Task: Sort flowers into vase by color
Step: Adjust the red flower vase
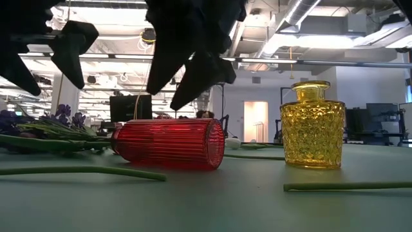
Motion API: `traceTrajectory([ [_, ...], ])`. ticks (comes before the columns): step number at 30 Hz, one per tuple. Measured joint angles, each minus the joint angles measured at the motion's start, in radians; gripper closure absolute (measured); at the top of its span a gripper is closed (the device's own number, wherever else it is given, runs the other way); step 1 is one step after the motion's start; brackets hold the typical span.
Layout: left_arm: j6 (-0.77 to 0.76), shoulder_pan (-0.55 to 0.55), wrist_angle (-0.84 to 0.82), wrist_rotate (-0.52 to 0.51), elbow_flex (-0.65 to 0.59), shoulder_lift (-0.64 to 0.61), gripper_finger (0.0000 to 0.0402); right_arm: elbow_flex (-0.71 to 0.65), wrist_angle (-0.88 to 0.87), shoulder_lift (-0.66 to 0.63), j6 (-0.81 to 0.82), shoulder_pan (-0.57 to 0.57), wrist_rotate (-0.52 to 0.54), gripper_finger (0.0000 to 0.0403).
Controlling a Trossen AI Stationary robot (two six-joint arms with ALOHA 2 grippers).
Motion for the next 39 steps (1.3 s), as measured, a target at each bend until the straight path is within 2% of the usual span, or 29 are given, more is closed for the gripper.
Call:
traceTrajectory([
  [16,-0.005,0.004,0.036,-0.007,0.0,0.015,0.0143,0.002,-0.003,0.072,0.022,0.023,0.036,0.0142],
  [21,-0.027,0.03,0.034,-0.033,-0.001,0.085,0.0143,0.003,-0.003,0.089,0.026,0.027,0.04,0.0142],
  [31,-0.091,0.104,0.056,-0.021,-0.002,0.293,0.0143,0.001,-0.006,0.092,0.025,0.032,0.04,0.0142],
  [36,-0.164,0.148,0.075,-0.018,-0.002,0.314,0.0143,0.0,-0.005,0.093,0.01,0.031,0.04,0.0142],
  [39,-0.2,0.187,0.072,0.027,-0.002,0.314,0.0143,0.0,0.002,0.093,0.002,0.031,0.04,0.0142],
])
